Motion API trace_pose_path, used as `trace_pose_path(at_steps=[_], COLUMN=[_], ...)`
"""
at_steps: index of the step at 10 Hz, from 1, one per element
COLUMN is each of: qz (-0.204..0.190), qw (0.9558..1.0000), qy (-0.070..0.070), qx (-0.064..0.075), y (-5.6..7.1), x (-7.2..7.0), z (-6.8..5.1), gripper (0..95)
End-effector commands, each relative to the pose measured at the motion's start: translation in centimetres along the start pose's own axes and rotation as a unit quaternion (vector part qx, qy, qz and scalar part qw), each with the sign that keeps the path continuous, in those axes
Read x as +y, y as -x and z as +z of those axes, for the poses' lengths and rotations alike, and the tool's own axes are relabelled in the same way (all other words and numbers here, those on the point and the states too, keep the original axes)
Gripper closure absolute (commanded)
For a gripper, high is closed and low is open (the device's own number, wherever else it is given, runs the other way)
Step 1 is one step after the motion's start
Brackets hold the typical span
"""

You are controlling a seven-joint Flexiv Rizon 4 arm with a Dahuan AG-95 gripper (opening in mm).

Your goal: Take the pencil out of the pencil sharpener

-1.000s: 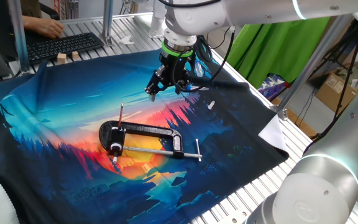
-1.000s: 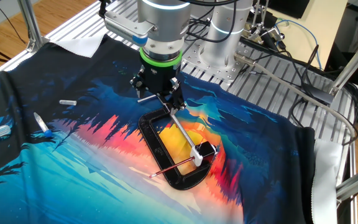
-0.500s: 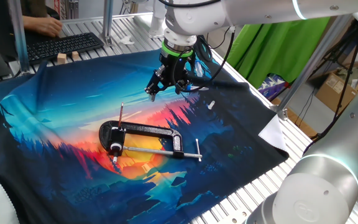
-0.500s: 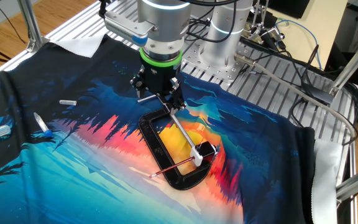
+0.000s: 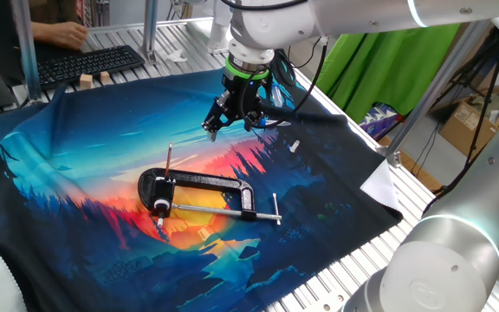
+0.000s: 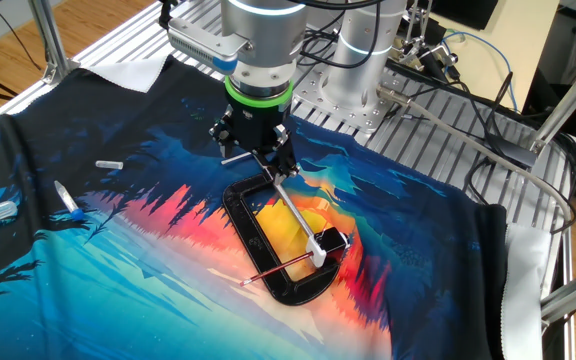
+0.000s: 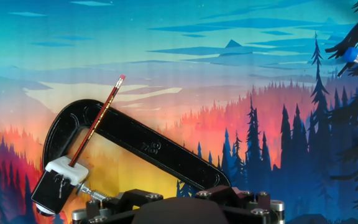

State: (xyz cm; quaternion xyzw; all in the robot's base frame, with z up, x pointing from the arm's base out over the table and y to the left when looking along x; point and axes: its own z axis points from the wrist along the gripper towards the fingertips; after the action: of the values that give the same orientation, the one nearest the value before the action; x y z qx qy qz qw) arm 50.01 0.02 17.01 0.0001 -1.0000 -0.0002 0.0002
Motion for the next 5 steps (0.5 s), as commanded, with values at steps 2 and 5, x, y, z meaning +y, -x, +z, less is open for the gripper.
trace_pose_path(at_steps=[2,5], qz=[0.107,0.099], qw=[0.9939,0.9947], qy=[0.021,0.025], qx=[0.015,0.015], y=[-0.02,-0.05], x=[0.00,0.00], z=[0.00,0.00], gripper=[95.0,95.0])
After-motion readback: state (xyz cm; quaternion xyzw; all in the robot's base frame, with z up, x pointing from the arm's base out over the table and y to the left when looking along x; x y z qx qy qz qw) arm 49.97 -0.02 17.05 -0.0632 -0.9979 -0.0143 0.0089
